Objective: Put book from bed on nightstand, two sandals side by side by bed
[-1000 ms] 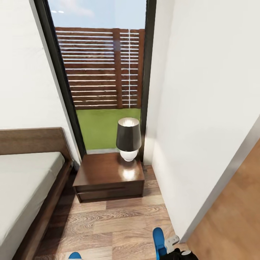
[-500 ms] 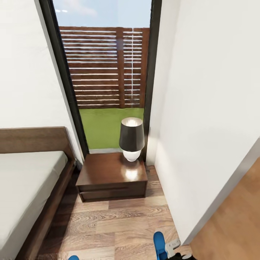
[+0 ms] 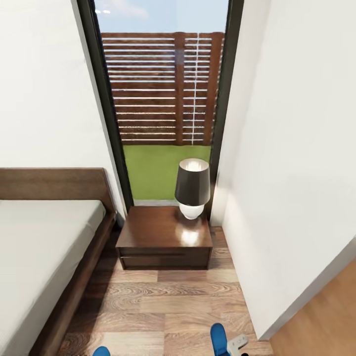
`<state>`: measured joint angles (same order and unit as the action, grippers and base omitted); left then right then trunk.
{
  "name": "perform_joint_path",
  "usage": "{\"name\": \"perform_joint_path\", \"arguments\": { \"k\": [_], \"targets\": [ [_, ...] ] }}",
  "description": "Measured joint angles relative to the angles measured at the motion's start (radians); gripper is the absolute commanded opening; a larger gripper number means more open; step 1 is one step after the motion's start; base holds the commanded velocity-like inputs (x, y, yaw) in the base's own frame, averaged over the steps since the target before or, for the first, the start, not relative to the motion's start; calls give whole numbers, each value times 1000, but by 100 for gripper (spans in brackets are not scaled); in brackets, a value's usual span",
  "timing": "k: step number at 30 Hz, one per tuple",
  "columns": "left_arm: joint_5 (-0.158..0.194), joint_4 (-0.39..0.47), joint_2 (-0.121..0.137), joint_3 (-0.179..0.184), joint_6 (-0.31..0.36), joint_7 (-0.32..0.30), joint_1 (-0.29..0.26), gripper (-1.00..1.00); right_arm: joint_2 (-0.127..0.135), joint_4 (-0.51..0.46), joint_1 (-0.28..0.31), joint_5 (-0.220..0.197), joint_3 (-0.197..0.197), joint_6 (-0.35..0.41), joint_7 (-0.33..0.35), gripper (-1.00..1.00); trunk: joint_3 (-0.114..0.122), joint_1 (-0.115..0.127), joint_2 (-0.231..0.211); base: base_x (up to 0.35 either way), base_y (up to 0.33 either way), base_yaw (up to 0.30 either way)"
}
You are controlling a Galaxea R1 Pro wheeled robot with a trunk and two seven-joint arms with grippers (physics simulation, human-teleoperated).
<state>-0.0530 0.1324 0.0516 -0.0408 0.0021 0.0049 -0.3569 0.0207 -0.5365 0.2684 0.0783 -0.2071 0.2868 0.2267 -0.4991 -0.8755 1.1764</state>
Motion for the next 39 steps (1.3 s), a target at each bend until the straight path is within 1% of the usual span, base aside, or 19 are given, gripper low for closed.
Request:
{"name": "perform_joint_path", "arguments": {
  "k": [8,15,31,39],
  "targets": [
    [-2,-1,-2,1,-4,1,1,-100,2,9,0,-1,3,-24,2,-100,-8,0,0,0,0,199],
    [-3,-3,-3,2,-6,1,2,-100,2,10,0,0,3,-31,1,-100,-14,0,0,13,0,193],
    [-4,-17,-5,2,-6,1,15,-100,3,10,0,1,3,-32,2,-100,-15,0,0,208,-23,35],
    [-3,-19,-6,2,-6,1,18,-100,3,22,0,1,2,-37,1,-100,-12,0,0,149,-26,140]
  ]
}}
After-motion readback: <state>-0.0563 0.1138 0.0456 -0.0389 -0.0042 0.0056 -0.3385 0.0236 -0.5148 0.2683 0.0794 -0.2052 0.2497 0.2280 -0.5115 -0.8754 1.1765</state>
